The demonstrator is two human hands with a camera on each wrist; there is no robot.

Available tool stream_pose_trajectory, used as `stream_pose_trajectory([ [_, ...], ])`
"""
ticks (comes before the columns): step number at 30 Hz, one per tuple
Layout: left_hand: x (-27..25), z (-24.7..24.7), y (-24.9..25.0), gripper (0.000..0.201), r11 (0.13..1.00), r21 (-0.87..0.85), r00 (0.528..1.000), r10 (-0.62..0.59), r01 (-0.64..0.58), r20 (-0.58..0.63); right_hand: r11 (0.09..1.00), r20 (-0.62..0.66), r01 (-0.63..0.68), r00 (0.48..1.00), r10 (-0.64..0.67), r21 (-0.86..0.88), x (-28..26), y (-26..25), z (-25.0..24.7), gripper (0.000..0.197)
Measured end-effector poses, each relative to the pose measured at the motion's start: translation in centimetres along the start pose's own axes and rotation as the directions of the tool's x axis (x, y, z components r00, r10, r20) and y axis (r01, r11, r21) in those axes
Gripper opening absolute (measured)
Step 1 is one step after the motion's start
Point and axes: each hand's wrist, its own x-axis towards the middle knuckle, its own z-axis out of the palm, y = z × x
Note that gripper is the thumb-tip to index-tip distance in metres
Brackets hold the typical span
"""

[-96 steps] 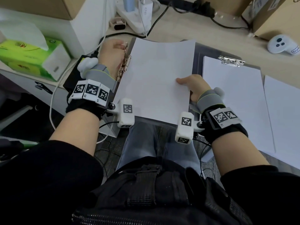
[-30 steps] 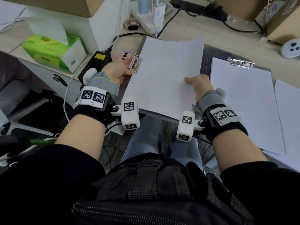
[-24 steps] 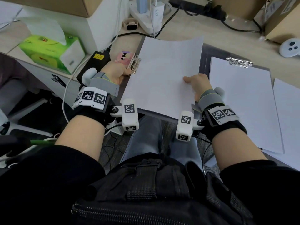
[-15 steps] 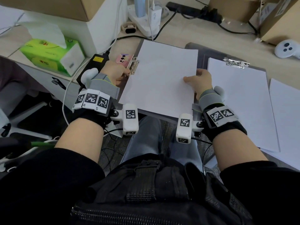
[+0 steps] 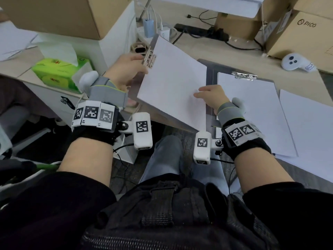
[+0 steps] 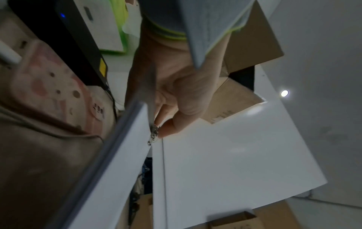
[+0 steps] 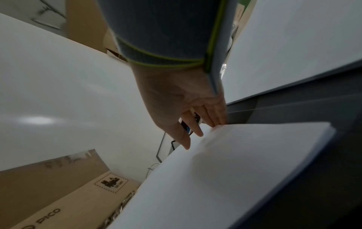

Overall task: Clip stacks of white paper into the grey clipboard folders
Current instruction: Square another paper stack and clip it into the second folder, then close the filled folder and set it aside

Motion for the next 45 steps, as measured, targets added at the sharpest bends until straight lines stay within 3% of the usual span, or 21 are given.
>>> stream_pose_trajectory([
  [8,-2.9,3.7,4.1,0.034,0.949,-0.25,0.971,0.221,-0.192,0.094,0.995,0.171,-0.001,0.985,-0.015,0.096,-3.3,-0.8,-2.7,0.048],
  [11,-3.9,6.2,5.7,0.027,0.934,-0.267,0.937,0.293,-0.239,0.187,0.976,0.203,-0.005,0.978,-0.04,0.216,-4.8,-1.5,-4.0,0.056],
  [14,-4.6,9.1,6.9,0.037,0.93,-0.243,0.897,0.34,-0.275,0.283,0.938,0.167,0.035,0.981,-0.098,0.344,-6.2,-1.7,-6.1,0.061],
  [18,-5.1,13.0,7.4,0.034,0.928,-0.202,0.853,0.368,-0.313,0.371,0.798,0.078,0.115,0.977,-0.199,0.592,-8.0,-1.0,-9.5,0.071],
  [22,-5.3,17.3,6.8,0.031,0.949,-0.075,0.825,0.303,-0.305,0.476,0.586,-0.06,0.196,0.968,-0.244,0.786,-9.0,1.3,-13.0,0.074],
  [25,-4.8,20.3,5.5,0.037,0.959,0.056,0.83,0.21,-0.277,0.516,0.417,-0.205,0.257,0.965,-0.166,0.872,-9.0,4.3,-14.8,0.071],
  [27,-4.2,21.7,4.2,0.044,0.965,0.143,0.863,0.123,-0.218,0.489,0.385,-0.284,0.279,0.958,-0.044,0.88,-8.9,6.2,-15.6,0.056],
  [29,-3.0,22.1,2.4,0.061,0.975,0.197,0.925,0.023,-0.104,0.379,0.412,-0.358,0.273,0.922,0.145,0.869,-8.6,8.2,-16.0,0.033],
  [31,-0.2,23.1,-0.3,0.088,0.971,0.239,0.962,-0.038,-0.028,0.269,0.532,-0.453,0.248,0.841,0.297,0.809,-8.7,10.5,-17.0,0.015],
  [33,2.6,23.7,-3.1,0.094,0.963,0.267,0.966,-0.108,0.043,0.235,0.64,-0.46,0.141,0.809,0.365,0.756,-8.8,12.5,-17.4,0.026],
  [35,3.5,23.9,-4.3,0.088,0.965,0.244,0.965,-0.154,0.1,0.212,0.696,-0.414,0.023,0.818,0.4,0.717,-8.4,14.2,-17.3,0.033],
  [37,0.4,23.2,-2.4,0.082,0.967,0.22,0.965,-0.175,0.131,0.194,0.82,-0.426,-0.122,0.806,0.41,0.559,-7.8,15.2,-16.7,0.032],
  [39,-0.9,23.0,-1.4,0.05,0.974,0.159,0.958,-0.192,0.159,0.213,0.896,-0.434,-0.22,0.814,0.386,0.385,-7.3,15.5,-16.0,0.03],
  [41,-1.0,22.7,-1.1,0.036,0.975,0.081,0.95,-0.221,0.208,0.219,0.91,-0.431,-0.264,0.815,0.388,0.32,-7.0,15.3,-15.6,0.033],
  [43,-0.7,22.1,-1.1,0.048,0.967,-0.012,0.941,-0.244,0.254,0.232,0.909,-0.441,-0.261,0.809,0.39,0.325,-6.7,15.3,-15.7,0.041],
  [45,-0.4,21.5,-0.7,0.02,0.965,-0.086,0.945,-0.223,0.25,0.239,0.9,-0.432,-0.254,0.809,0.399,0.355,-6.2,15.5,-15.7,0.047],
])
